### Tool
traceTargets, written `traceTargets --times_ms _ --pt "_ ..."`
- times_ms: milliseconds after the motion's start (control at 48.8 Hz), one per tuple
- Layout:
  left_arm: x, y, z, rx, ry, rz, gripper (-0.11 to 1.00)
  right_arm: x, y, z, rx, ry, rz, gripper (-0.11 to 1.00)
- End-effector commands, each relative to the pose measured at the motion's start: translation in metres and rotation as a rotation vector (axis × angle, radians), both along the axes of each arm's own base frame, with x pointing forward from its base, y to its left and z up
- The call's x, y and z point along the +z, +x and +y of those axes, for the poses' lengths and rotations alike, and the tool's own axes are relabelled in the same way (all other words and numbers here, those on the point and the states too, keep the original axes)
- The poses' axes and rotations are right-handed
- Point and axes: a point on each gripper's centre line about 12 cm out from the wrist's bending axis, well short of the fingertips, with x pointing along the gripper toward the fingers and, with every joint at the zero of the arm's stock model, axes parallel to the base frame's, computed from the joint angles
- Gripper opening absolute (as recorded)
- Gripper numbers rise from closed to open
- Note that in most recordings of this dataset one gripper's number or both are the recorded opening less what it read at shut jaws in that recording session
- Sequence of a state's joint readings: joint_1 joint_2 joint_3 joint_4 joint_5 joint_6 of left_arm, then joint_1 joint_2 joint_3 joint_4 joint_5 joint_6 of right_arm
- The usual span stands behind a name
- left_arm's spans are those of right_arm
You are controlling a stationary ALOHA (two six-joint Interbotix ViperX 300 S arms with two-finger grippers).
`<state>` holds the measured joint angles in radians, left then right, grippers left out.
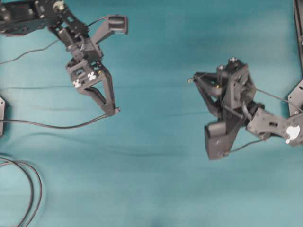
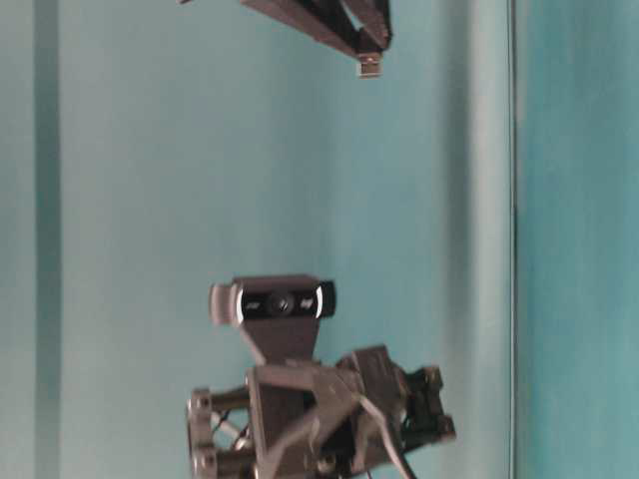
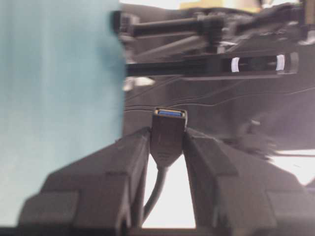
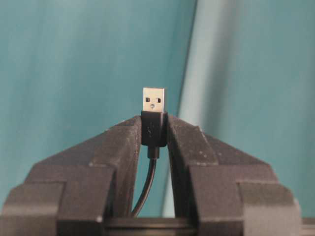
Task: Insert the USB using both arms.
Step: 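Lift both connectors and bring them toward each other mid-air, then align the male plug with the socket and push them together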
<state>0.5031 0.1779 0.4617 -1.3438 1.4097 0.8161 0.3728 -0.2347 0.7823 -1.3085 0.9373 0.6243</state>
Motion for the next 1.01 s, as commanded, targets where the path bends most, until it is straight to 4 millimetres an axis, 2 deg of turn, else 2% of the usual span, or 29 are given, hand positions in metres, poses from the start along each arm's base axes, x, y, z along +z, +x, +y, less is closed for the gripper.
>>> traceTargets --times_ms 0,328,615,985 --pt "0.011 0.011 0.012 0.005 -0.019 -0.051 0.23 0.01 0.007 0.002 0.022 -0.037 -0.025 0.19" --pt "0.006 0.039 0.025 -0.008 -0.093 -0.048 0.23 0.006 0.031 0.009 0.156 -0.266 0.067 0.19" --pt "-0.005 0.048 0.022 0.014 -0.118 0.034 0.23 0.008 0.041 0.012 0.17 -0.298 0.06 0.19" --pt "-0.006 0.055 0.022 0.047 -0.099 0.046 0.23 0.004 0.063 0.017 0.161 -0.299 0.063 0.19"
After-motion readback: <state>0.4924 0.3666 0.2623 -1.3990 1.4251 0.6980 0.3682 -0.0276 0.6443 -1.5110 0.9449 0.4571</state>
